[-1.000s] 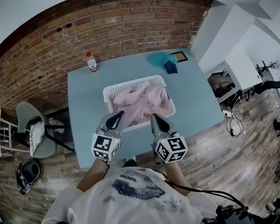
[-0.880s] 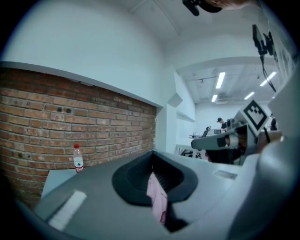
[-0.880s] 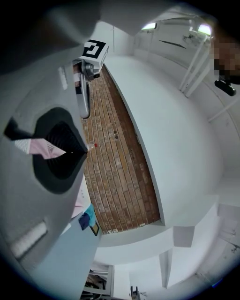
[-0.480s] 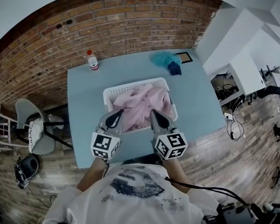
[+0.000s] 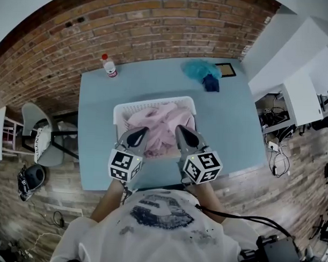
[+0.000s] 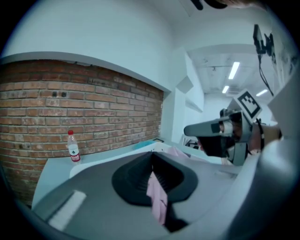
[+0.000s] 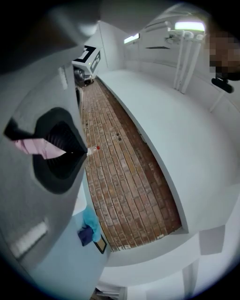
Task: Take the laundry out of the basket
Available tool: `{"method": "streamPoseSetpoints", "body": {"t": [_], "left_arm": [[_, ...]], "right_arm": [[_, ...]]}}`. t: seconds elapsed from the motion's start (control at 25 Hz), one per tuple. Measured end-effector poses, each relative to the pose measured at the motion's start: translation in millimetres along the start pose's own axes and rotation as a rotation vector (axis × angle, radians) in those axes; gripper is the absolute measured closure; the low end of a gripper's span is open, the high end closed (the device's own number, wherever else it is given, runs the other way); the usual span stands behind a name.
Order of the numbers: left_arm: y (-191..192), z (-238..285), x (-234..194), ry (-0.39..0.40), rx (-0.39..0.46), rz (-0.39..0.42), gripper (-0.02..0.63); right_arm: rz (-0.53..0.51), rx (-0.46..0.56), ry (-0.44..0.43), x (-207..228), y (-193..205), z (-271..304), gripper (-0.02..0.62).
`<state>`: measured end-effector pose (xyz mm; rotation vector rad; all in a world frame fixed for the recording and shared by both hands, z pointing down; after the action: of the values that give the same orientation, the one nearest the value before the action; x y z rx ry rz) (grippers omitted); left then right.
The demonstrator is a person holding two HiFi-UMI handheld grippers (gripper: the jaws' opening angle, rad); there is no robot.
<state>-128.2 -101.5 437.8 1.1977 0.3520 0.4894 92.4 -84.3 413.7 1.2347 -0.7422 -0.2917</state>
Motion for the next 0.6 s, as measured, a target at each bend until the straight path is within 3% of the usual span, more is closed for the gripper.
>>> {"method": "streamPoseSetpoints", "body": {"t": [0.36,0.6], "left_arm": [[1,37,20,-0.079,-0.073,-0.021,0.614],[10,55,26,-0.049,-0.167,-0.031,0.59]], "right_arm": [[0.01,-0.006,-0.092,48,-19,5,0.598],[0.018,-0.008,-0.111,65,-22,7,0.598]]}}
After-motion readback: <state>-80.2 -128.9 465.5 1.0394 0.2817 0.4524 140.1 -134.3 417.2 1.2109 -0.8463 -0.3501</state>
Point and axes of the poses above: the fingertips, and each gripper's own axes: z forward along the fingers, x to its right, y out of its underside, the point moved 10 cm from there along -z, backward along the fingers, and after that the axes turned 10 degrees about -y, right-handed, at the moved point
